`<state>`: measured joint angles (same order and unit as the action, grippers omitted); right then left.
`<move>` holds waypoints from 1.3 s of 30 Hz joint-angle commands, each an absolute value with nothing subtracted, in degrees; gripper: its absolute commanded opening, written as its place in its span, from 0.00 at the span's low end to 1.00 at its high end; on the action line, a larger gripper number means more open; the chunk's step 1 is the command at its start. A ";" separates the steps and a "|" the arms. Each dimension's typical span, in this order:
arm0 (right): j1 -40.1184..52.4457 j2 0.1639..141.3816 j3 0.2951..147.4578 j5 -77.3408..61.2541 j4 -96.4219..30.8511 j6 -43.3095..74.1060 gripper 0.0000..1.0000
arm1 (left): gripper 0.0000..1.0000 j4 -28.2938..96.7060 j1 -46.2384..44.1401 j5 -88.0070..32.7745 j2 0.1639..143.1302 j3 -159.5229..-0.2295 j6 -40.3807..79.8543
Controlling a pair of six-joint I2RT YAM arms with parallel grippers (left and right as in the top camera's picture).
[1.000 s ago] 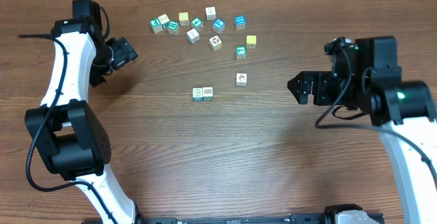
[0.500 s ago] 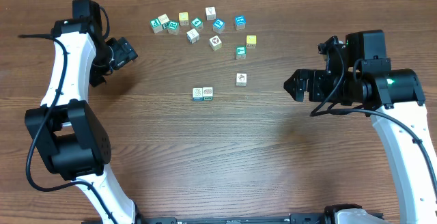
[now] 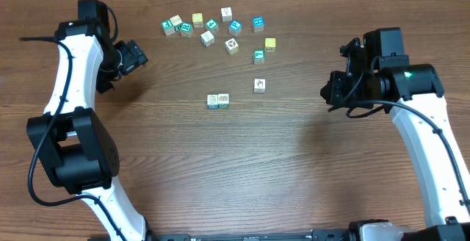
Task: Form a horizontal line
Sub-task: 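Move the right gripper over the block pair near the cluster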
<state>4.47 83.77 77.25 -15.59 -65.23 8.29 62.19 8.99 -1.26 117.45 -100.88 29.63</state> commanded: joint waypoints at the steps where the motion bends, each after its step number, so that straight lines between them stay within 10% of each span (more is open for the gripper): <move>1: 4.10 84.64 78.78 -15.07 -65.08 9.02 0.04 | 1.00 62.33 8.97 -0.89 117.47 -102.10 29.12; 39: 22.81 104.55 99.37 -3.64 -58.89 18.26 0.04 | 1.00 62.33 8.97 -0.89 117.47 -102.10 29.12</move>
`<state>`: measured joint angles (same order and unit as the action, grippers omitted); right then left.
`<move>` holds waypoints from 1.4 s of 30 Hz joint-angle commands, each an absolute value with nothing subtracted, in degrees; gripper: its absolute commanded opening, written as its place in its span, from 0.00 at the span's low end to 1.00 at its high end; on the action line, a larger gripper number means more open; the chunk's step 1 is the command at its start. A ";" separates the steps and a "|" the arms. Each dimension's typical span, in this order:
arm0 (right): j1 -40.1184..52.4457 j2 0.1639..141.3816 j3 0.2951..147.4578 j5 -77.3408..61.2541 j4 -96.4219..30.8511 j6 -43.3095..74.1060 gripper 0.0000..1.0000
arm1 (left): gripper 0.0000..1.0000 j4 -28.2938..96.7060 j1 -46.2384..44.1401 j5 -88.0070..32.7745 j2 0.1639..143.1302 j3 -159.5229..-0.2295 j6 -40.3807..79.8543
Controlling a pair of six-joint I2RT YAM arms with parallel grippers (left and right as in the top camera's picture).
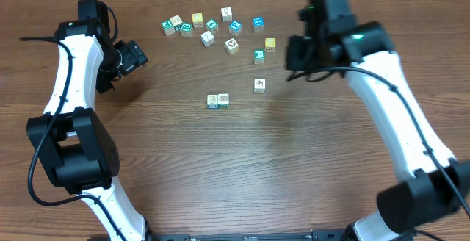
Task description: Form a horizontal line
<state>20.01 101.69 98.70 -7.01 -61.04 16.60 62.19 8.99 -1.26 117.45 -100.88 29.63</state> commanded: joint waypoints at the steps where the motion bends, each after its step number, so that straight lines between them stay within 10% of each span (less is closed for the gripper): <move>1: 24.16 105.69 99.35 -2.24 -56.86 18.26 0.04 | 1.00 62.33 8.97 -0.89 117.47 -102.10 29.12; 42: 35.22 128.73 99.00 -1.45 -34.28 17.76 0.08 | 1.00 62.33 8.99 -0.89 117.47 -102.10 29.12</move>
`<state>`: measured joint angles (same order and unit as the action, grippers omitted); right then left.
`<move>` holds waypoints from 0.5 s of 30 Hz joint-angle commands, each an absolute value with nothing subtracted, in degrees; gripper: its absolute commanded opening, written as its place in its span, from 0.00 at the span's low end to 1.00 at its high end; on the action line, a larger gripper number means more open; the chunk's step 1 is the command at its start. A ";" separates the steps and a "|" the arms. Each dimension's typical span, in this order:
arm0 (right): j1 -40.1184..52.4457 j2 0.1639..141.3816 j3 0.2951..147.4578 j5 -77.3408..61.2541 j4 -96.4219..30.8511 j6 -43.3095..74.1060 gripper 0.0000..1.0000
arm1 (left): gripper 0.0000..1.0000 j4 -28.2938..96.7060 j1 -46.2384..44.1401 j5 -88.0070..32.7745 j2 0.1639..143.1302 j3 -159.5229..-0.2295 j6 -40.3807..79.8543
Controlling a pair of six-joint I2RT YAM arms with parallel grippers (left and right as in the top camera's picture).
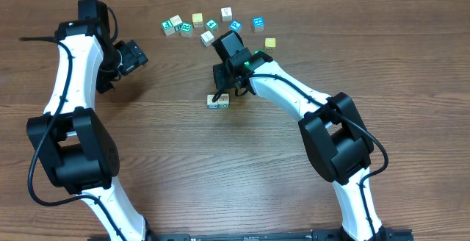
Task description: Form a horizontal line
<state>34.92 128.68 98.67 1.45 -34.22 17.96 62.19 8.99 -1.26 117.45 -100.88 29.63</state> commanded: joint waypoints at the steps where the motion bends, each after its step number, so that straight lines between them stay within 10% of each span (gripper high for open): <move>1: 35.22 128.73 98.98 -1.65 -34.61 17.78 0.08 | 1.00 62.33 8.99 -0.89 117.47 -102.10 29.12; 15: 35.31 128.73 98.96 -1.61 -38.98 17.78 0.09 | 1.00 62.33 8.97 -0.89 117.47 -102.10 29.12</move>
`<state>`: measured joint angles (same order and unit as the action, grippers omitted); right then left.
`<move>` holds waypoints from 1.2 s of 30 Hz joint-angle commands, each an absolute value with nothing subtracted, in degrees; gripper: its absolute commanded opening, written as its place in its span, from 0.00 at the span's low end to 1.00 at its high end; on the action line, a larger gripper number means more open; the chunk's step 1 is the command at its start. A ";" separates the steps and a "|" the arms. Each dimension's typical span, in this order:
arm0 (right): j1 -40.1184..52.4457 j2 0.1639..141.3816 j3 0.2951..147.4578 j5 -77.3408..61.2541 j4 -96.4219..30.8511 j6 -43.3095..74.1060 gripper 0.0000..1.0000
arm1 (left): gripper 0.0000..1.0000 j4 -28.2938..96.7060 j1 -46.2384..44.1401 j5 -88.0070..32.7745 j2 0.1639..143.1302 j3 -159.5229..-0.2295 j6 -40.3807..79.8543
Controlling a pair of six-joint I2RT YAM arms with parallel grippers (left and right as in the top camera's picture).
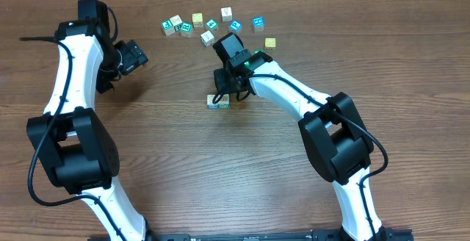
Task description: Form a horizontal line
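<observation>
Two small picture cubes [218, 102] lie side by side, touching, in a short row at mid-table. My right gripper [221, 89] hangs just behind and over this pair, with the white arm stretched in from the right. How its jaws stand does not show, nor whether they hold anything. Several more cubes are scattered at the back, among them a yellow one [197, 19], a teal one [258, 23] and a white one [208, 38]. My left gripper [133, 56] stays far left, away from all cubes.
The right forearm [283, 92] covers the table between the pair and the yellow cube [270, 42], hiding whatever lies under it. The left arm's column [70, 72] stands along the left side. Bare wood lies in front of the pair.
My right gripper has shifted slightly back and to the right above the pair of cubes. The pair and the left arm stand as before.
My right gripper first hung at the right side, far from the cubes. Then it was over the right end of the scattered cubes. Later it was down at the two-cube row in the middle, and it stays there now. The left arm never moved.
</observation>
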<state>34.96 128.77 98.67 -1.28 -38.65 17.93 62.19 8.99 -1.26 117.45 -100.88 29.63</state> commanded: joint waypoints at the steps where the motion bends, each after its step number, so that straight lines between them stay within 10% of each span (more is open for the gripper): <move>1: 35.31 128.73 98.96 -1.61 -39.35 17.78 0.09 | 1.00 62.33 8.97 -0.89 117.47 -102.10 29.15; 36: 35.31 128.73 98.96 -3.18 -40.64 16.03 0.06 | 1.00 62.33 8.97 -0.89 117.47 -102.10 29.15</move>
